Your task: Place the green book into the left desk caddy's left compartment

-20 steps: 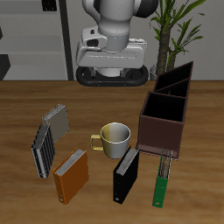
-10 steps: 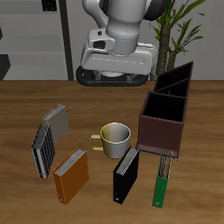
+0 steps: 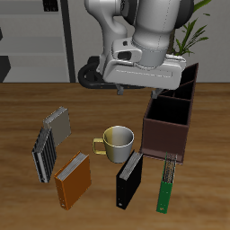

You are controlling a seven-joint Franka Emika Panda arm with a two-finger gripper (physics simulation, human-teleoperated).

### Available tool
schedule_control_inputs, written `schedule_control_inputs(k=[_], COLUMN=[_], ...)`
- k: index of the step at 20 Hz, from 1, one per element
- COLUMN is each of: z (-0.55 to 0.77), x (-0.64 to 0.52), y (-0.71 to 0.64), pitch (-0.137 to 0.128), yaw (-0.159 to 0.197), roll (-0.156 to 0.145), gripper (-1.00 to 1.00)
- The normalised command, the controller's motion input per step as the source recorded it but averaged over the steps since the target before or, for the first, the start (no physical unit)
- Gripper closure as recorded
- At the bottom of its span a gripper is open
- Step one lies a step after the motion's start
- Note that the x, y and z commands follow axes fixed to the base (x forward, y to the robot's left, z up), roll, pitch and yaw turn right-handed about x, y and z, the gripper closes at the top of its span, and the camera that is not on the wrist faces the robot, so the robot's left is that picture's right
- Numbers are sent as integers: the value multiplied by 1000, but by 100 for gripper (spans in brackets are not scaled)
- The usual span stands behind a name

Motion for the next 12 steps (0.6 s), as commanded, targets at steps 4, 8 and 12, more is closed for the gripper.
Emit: schedule_control_inputs(k=[4, 8, 12], z=[48, -36, -166], x=[501, 359, 379], y=[313, 95, 148], pitch=[-31, 18, -5], yaw=[15, 6, -22], roll=[4, 16, 9], gripper=[-100, -100, -100])
